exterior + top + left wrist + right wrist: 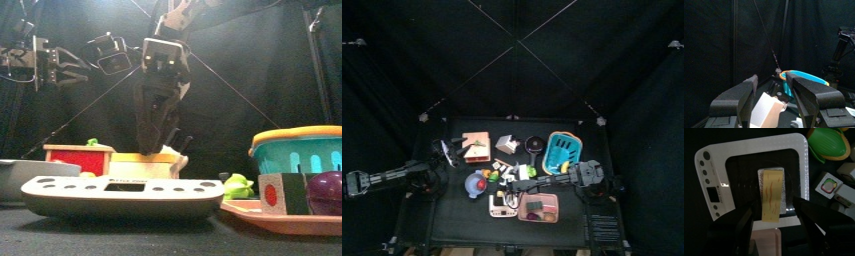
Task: Place egg sushi on stove
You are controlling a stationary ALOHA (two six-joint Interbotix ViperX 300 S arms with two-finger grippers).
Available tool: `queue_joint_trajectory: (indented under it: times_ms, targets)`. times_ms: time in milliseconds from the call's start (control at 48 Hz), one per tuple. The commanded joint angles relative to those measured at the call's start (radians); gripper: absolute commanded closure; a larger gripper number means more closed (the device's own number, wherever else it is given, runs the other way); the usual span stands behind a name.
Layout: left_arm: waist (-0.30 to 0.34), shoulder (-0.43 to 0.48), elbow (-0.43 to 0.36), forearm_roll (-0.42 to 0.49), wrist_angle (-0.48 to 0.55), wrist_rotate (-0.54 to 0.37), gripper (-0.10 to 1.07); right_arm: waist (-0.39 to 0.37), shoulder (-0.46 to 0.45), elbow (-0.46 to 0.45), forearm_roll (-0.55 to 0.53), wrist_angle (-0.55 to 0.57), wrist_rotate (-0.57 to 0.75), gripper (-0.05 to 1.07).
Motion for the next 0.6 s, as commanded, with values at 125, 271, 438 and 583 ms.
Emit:
queue_joint_trajectory:
  times_ms: [125, 271, 438, 583]
  targets:
    - [0.0, 0.003, -0.011, 0.003, -0.003, 0.003, 0.12, -0.003, -0.023, -0.028, -0.006, 0.003, 0.0, 0.12]
    - [0.0, 0.003, -0.011, 0.002, -0.003, 0.003, 0.12, -0.002, -0.021, -0.029, -0.006, 0.003, 0.0, 0.12]
    - [0.0, 0.003, -0.012, 0.002, -0.003, 0.003, 0.12, 0.003, -0.02, -0.04, -0.006, 0.003, 0.0, 0.12]
    - [-0.002, 0.003, -0.012, 0.002, -0.003, 0.002, 0.12, 0.003, -0.02, -0.052, -0.018, 0.002, 0.0, 0.12]
